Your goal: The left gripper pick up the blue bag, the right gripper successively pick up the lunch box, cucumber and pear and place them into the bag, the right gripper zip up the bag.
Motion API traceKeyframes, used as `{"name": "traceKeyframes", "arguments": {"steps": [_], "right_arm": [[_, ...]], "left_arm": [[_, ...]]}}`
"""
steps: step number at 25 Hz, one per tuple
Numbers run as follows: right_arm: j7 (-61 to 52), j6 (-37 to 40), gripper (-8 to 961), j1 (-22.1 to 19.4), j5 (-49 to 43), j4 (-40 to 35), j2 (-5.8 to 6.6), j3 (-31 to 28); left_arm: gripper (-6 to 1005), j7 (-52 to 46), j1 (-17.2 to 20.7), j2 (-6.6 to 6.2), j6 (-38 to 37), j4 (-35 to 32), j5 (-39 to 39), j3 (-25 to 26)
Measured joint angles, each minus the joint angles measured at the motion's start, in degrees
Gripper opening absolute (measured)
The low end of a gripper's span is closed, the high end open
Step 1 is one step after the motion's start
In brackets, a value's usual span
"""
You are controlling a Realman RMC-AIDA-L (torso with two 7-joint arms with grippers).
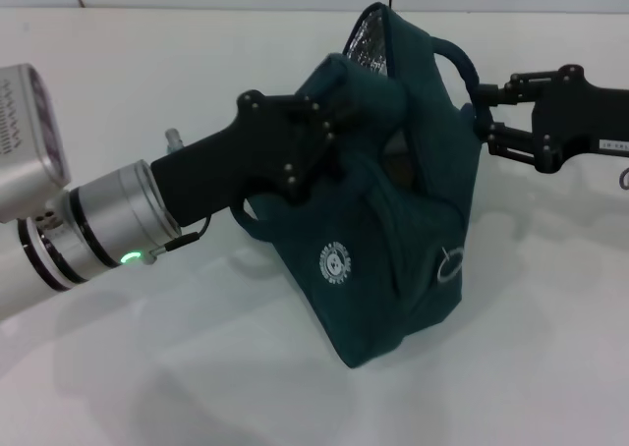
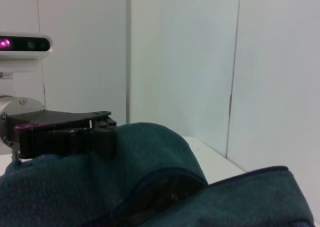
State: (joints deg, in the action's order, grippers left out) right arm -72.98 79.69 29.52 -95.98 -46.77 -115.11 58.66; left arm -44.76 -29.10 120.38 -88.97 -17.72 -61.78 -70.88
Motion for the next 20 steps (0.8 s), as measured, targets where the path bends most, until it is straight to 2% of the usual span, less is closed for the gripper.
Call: {"name": "traceKeyframes", "arguments": {"steps": [4,11,16,18,20], "right_arm": [[0.2,-0.2,388,-0.2,0.4,-0.5,-0.06,-0.3],[0.1,2.2,397,-1.6,1.0,-1.1,0.08,-0.8],[-1.1,5.9,404,-5.3,1.7,-5.3,0.63,-2.6],[-1.4,8.3,486,-7.4,2.9,-7.5,0.87,-4.5],[-1.5,14.3,567,-9.0,4.2,-8.5,1.03,-8.6]], "left_arm": [[35,2.6,0.0,0.07,-0.3,2.3,3.3,0.0],[36,4.2,-0.3,0.11,-0.4,3.1,3.5,-0.2],[36,4.5,-0.3,0.12,-0.3,3.1,3.4,-0.3],[36,4.5,-0.3,0.12,-0.3,3.1,3.4,-0.3],[36,4.5,-0.2,0.12,-0.3,3.1,3.3,-0.4]]}}
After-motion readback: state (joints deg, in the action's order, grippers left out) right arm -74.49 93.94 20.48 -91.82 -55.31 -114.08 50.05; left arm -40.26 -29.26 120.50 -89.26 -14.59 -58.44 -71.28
